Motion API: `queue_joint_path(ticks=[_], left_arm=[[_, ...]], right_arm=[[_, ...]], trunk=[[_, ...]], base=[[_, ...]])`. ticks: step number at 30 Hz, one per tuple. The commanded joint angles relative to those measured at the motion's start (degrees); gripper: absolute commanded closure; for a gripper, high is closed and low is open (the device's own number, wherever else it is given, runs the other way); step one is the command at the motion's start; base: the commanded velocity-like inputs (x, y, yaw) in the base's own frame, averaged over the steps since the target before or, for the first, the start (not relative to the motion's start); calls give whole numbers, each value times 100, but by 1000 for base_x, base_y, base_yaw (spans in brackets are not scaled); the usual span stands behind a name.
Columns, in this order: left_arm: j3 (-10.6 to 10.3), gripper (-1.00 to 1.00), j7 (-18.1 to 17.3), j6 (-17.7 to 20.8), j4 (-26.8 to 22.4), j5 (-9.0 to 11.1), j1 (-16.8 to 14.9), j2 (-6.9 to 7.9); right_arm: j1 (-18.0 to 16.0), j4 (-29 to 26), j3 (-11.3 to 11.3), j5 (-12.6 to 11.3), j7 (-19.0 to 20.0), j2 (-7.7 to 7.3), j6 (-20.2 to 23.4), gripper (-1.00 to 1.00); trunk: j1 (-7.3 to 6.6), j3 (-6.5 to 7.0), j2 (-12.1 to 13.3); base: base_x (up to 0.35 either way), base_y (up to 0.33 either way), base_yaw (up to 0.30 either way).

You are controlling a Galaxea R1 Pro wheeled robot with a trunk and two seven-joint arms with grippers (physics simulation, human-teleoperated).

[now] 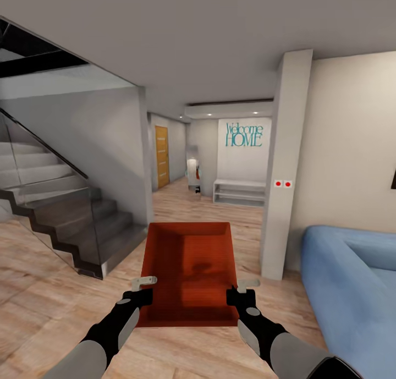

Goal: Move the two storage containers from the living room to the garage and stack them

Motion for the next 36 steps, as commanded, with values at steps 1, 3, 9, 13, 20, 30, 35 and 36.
queue_joint_path(ticks=[1, 3, 9, 13, 20, 30, 35, 36], left_arm=[[56, 100, 78, 34, -31, -23, -4, 111], [56, 100, 78, 34, -31, -23, -4, 111], [56, 100, 78, 34, -31, -19, -4, 104], [56, 100, 78, 34, -31, -19, -4, 104], [55, 100, 78, 34, -31, -19, -4, 104], [50, 100, 78, 34, -31, -23, -4, 99], [49, 100, 78, 34, -40, -27, -4, 102], [49, 100, 78, 34, -40, -27, -4, 102]], right_arm=[[-1, 480, -66, -88, 0, -153, -24, 100], [-1, 480, -66, -88, 2, -153, -24, 100], [-1, 480, -66, -88, -1, -147, -41, 100], [-1, 480, -65, -91, -5, -145, -94, 100], [-1, 480, -66, -97, -5, -144, -112, 100], [-1, 480, -66, -97, -4, -144, -119, 100], [-1, 480, -66, -89, 2, -147, -113, 100], [-1, 480, -66, -89, 3, -147, -113, 100]], trunk=[[5, -1, -2], [5, -1, -2], [5, -1, -2], [5, -1, -2], [5, -26, -2], [5, -88, -2], [5, -90, -2], [5, -90, -2]], base=[[321, 0, 0], [322, 0, 0], [322, 0, 0], [321, 0, 0], [322, 0, 0], [322, 0, 0], [322, 0, 0], [322, 0, 0]])
